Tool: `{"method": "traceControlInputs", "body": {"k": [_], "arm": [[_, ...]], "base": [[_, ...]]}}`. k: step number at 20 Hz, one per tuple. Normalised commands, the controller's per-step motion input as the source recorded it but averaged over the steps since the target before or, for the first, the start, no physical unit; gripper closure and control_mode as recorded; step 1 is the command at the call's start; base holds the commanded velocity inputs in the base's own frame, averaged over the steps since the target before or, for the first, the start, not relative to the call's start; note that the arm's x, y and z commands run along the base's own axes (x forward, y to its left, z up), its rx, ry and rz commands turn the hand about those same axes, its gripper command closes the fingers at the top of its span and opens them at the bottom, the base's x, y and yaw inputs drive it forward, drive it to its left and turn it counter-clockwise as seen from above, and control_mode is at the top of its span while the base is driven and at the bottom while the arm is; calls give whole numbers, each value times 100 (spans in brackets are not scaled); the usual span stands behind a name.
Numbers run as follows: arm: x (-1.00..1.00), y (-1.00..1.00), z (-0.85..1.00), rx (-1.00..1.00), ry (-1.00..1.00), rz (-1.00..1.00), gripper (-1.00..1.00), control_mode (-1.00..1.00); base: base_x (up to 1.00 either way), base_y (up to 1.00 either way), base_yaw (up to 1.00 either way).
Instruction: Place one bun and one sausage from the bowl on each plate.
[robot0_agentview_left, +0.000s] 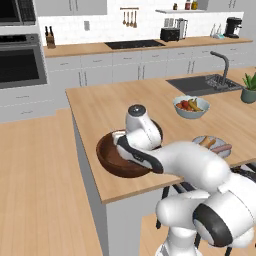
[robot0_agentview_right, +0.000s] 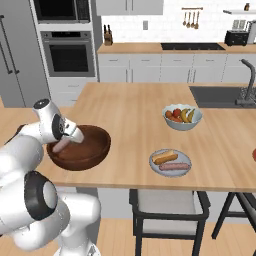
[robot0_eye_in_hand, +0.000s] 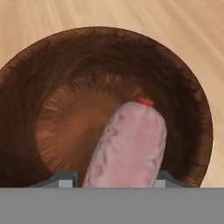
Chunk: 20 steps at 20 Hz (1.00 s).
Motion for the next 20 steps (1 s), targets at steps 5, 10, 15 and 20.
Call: {"method": "traceControlInputs", "body": {"k": [5,10,15,20], "arm": [[-52,-4,9,-7,0,1,100,-100],[-10,-5,31,2,-25,0,100,-100],[-47,-58,19,5,1,0,100,100],[0,0,0,0,0,0,100,100]], "base": [[0,0,0],[0,0,0],[-20,-20,0],[-94,-100,0]]}}
